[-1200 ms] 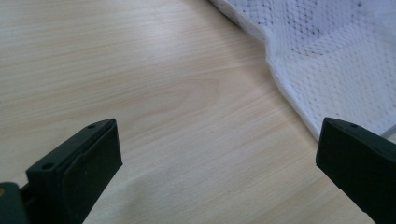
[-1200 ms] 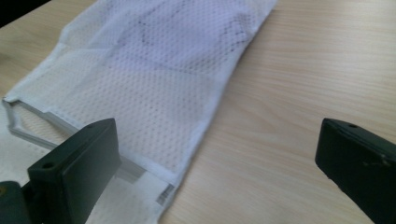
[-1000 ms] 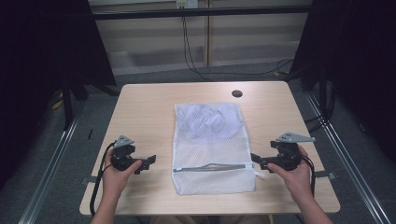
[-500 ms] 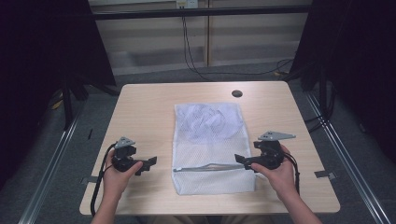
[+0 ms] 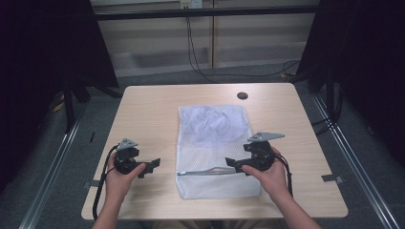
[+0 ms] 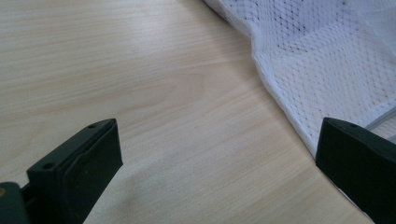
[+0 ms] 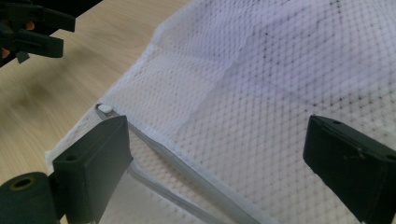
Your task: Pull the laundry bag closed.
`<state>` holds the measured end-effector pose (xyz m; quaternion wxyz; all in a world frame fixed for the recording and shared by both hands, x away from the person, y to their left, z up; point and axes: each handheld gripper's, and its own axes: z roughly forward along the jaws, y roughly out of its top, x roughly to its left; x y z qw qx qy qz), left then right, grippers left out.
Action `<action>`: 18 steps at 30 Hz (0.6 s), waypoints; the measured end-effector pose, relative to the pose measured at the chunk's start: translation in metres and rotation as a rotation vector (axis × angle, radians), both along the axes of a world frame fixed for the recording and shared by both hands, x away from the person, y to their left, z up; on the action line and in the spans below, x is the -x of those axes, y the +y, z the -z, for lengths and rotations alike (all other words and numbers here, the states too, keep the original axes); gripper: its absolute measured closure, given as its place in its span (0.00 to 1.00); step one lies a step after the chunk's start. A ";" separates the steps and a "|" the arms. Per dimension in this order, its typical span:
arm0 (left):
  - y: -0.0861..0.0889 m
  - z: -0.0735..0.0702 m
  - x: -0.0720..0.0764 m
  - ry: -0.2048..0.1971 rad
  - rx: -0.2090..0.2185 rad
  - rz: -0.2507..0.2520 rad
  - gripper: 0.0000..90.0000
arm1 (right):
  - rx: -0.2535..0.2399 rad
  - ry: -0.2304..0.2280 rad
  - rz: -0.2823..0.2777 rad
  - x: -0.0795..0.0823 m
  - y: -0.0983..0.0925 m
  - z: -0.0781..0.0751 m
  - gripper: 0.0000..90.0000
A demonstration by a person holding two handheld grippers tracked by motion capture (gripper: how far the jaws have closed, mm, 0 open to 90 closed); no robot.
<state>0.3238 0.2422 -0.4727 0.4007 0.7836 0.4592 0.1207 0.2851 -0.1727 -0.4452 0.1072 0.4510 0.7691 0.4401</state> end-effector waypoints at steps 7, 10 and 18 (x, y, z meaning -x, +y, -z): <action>0.002 -0.003 0.001 -0.007 0.001 -0.003 0.00 | -0.014 0.014 -0.031 -0.004 0.021 0.001 0.10; 0.002 -0.003 0.002 -0.008 -0.001 0.001 0.01 | -0.013 0.018 -0.048 -0.005 0.029 0.002 0.10; 0.004 -0.004 0.005 -0.013 -0.014 0.015 0.01 | -0.005 0.026 -0.067 -0.004 0.047 0.004 0.12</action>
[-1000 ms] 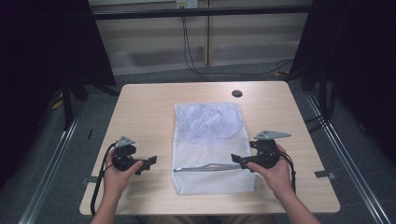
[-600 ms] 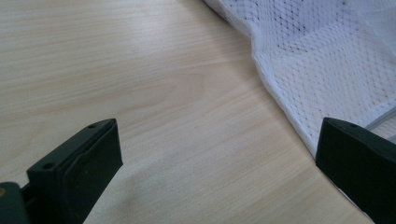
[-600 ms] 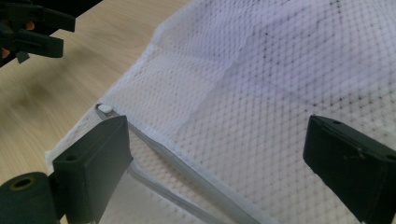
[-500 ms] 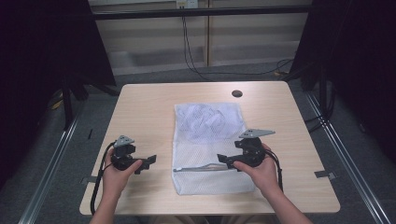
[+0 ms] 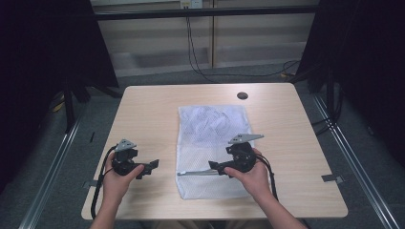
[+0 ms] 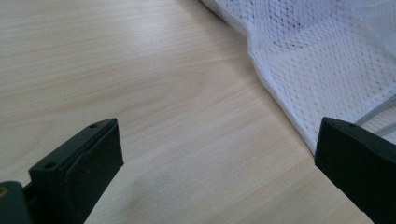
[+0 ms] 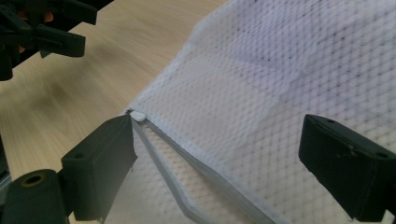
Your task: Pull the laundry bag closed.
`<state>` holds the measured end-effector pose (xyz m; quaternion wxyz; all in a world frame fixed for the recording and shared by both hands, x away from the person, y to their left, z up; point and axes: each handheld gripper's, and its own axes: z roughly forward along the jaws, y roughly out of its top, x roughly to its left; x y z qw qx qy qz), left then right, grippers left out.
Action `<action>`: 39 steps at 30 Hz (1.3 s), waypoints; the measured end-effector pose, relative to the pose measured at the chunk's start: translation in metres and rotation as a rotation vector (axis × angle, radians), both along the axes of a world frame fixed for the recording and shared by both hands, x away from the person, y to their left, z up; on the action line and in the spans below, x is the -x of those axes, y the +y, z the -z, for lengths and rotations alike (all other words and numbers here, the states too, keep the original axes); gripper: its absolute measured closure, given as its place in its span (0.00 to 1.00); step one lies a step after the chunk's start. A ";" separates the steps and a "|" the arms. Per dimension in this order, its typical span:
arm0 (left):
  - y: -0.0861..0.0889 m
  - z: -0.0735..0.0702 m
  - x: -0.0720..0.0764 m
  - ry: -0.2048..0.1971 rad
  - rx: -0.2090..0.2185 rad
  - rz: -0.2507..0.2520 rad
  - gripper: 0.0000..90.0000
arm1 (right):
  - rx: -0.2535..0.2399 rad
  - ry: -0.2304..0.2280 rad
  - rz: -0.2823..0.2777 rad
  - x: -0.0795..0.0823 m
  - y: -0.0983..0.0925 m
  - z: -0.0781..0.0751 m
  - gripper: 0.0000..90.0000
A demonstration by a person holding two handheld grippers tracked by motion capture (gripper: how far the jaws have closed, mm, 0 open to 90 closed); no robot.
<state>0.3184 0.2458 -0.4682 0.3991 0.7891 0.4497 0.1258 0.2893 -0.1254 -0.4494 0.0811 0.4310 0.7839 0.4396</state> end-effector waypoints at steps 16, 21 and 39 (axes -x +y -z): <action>0.005 -0.004 0.006 -0.001 0.011 0.002 0.01 | -0.040 0.035 -0.086 -0.006 0.044 0.003 0.20; 0.007 -0.004 0.007 -0.002 0.012 -0.001 0.02 | -0.060 0.045 -0.096 -0.007 0.052 0.007 0.25; 0.005 -0.005 0.005 -0.002 0.010 0.007 0.02 | -0.119 0.173 -0.092 -0.011 0.073 0.034 0.53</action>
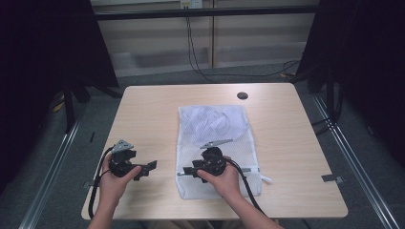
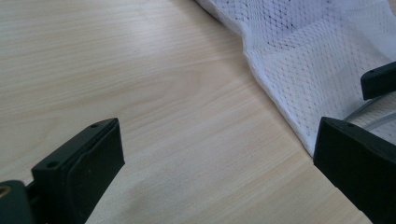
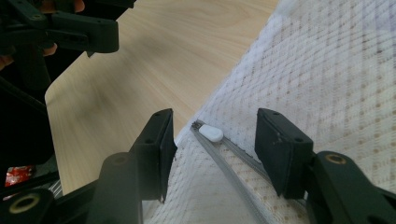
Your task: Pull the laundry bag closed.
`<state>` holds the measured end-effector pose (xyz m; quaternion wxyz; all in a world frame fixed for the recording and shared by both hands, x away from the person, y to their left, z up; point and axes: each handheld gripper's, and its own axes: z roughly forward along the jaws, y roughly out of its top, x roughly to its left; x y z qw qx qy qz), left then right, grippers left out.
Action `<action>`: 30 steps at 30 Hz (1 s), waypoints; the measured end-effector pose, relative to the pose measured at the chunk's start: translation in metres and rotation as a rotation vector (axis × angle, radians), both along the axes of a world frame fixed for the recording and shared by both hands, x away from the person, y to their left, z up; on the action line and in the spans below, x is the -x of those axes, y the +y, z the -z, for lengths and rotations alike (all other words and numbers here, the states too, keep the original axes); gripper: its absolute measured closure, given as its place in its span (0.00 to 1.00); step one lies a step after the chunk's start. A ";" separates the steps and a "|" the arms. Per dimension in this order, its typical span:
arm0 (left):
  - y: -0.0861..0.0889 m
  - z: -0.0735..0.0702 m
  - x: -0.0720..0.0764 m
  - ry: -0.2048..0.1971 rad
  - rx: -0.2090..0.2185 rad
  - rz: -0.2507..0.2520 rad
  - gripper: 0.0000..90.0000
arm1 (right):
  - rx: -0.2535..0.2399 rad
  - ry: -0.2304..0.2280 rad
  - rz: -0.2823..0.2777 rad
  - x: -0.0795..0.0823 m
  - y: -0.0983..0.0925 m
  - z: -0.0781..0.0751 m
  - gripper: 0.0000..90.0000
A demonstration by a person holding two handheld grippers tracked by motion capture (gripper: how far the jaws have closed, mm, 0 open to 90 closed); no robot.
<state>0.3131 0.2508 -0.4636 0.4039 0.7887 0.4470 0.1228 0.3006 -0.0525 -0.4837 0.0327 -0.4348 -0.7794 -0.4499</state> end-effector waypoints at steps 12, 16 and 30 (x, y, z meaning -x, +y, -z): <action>-0.001 -0.002 0.001 0.000 0.005 0.010 0.02 | -0.004 0.031 0.006 -0.002 0.003 0.004 0.62; 0.000 -0.002 0.000 -0.007 -0.005 0.007 0.02 | -0.007 0.039 0.004 -0.002 0.006 0.007 0.63; -0.001 -0.001 0.000 -0.002 -0.004 0.010 0.02 | 0.005 0.073 0.011 -0.005 0.014 0.016 0.68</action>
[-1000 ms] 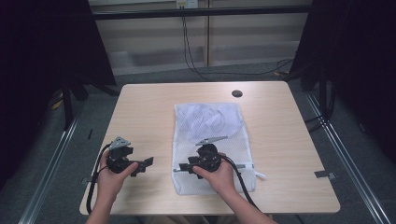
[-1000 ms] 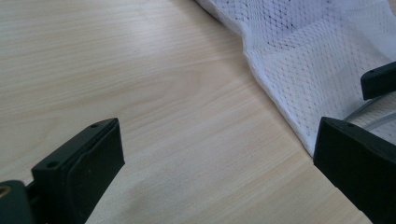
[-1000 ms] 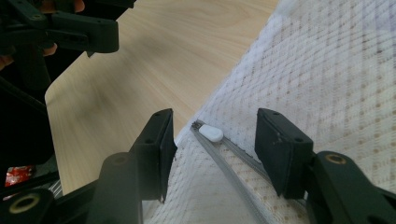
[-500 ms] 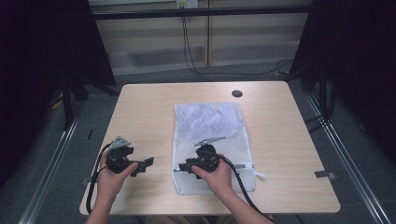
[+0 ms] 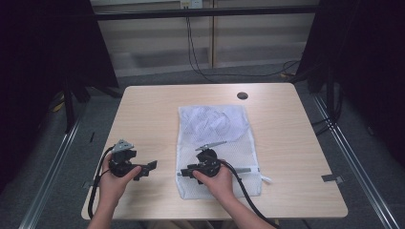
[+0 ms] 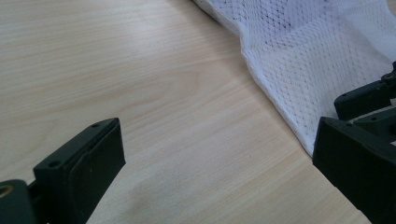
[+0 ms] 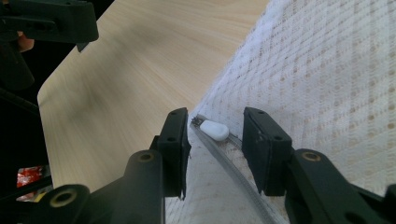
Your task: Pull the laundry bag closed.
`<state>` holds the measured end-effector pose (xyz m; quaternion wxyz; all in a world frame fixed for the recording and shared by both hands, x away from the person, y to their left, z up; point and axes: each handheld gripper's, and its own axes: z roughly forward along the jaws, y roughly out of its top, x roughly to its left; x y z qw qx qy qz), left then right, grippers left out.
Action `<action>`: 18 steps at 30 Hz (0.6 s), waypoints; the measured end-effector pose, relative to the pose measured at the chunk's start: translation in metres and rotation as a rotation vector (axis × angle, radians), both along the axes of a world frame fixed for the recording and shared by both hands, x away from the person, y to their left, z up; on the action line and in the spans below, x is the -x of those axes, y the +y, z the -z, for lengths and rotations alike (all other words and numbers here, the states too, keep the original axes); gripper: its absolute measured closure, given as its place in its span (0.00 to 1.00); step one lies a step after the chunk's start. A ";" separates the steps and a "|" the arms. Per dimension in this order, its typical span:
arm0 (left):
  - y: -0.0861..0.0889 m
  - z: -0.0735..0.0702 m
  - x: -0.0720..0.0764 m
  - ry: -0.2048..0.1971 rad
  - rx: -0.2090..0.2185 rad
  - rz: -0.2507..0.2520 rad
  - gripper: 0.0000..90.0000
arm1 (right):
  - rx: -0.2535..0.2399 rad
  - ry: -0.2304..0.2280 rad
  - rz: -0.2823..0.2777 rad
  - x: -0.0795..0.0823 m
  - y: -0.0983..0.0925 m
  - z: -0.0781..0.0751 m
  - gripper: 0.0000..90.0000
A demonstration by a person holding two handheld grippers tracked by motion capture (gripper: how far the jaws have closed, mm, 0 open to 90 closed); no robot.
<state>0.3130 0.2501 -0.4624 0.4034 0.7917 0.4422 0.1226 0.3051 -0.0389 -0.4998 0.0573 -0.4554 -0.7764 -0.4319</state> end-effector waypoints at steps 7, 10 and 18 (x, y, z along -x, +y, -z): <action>0.000 0.000 0.000 0.006 -0.002 0.002 0.02 | -0.013 0.028 -0.002 -0.003 0.004 0.006 0.68; 0.001 0.000 0.000 0.002 -0.003 -0.004 0.03 | -0.030 0.035 -0.003 -0.004 0.006 0.007 0.68; 0.001 0.000 0.000 0.004 -0.004 -0.005 0.03 | -0.046 0.044 -0.016 -0.003 0.011 0.004 0.73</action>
